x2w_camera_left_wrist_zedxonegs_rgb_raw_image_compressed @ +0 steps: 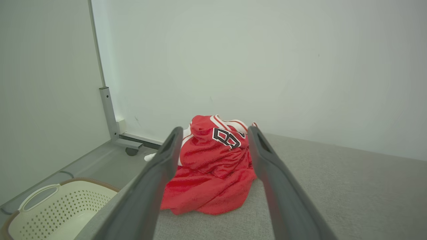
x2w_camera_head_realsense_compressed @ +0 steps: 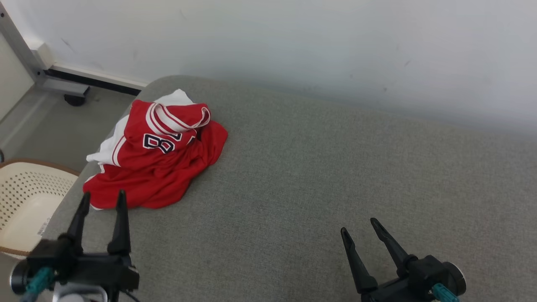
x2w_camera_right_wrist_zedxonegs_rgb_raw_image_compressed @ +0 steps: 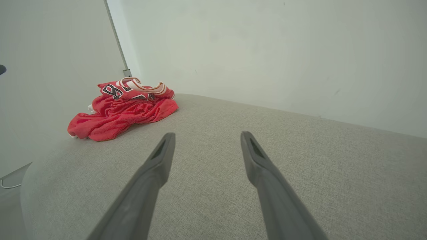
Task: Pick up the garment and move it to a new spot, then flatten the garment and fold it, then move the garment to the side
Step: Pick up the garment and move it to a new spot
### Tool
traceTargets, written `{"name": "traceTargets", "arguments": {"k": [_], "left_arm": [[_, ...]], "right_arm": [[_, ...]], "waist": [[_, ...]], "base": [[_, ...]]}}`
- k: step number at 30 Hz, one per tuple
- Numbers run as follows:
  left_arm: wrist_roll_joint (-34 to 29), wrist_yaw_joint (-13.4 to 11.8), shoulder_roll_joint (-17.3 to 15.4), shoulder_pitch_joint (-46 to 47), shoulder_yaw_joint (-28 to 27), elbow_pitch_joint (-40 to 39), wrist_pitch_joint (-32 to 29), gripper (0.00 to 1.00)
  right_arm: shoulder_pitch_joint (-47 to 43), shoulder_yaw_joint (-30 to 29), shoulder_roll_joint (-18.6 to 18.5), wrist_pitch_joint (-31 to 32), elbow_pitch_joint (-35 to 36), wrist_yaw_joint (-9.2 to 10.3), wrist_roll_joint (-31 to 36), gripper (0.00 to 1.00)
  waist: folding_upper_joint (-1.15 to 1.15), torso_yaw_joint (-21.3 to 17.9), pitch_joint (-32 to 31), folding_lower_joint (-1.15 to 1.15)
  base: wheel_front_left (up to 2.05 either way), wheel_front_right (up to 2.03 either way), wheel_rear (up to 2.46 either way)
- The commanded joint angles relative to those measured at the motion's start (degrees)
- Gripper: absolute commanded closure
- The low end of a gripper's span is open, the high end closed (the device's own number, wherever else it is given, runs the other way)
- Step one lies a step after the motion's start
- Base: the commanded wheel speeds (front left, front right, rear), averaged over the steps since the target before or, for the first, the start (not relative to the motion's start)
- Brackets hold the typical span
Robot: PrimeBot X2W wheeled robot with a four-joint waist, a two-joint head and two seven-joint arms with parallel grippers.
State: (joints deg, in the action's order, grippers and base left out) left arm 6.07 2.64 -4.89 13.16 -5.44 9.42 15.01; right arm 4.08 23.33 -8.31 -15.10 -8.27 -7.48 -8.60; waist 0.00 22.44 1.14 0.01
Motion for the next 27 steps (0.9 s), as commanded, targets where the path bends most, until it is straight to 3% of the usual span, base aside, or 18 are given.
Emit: {"name": "traceTargets", "arguments": {"k": [1, 8, 14, 23, 27], "left_arm": [[0.4, 0.7, -1.1, 4.1, -0.5, 2.5, 0.2, 0.00], [2.7, 2.1, -3.7, 19.1, -0.9, 13.7, -0.9, 0.00], [5.4, 3.2, -5.9, 31.5, -0.9, 24.2, -5.9, 0.00], [8.1, 3.8, -8.0, 45.3, -0.5, 37.9, -12.1, 0.00], [8.2, 3.7, -9.4, 50.1, 0.2, 44.6, -17.7, 0.00]], "right_arm": [[1.1, 0.2, -1.1, 0.0, 0.0, -0.02, 0.4, 0.00], [4.3, 0.3, -4.3, 0.0, 0.0, -0.02, 1.2, 0.00], [6.4, 0.2, -6.7, -0.1, 0.6, -0.02, 1.6, 0.00], [8.1, 0.1, -8.9, -0.1, 0.9, -0.02, 1.3, 0.00], [8.9, 0.5, -9.3, 0.0, 1.0, -0.02, 1.0, 0.00]], "waist": [[0.00, -1.1, 4.2, -0.01], [0.00, -2.7, 11.5, -0.01], [0.00, -3.9, 16.5, -0.01], [0.00, -5.1, 19.8, -0.01], [0.00, -5.9, 21.2, -0.01]], "base": [[0.00, 0.00, 0.00], [0.00, 0.00, 0.00], [0.00, 0.00, 0.00], [0.00, 0.00, 0.00], [0.00, 0.00, 0.00]]}}
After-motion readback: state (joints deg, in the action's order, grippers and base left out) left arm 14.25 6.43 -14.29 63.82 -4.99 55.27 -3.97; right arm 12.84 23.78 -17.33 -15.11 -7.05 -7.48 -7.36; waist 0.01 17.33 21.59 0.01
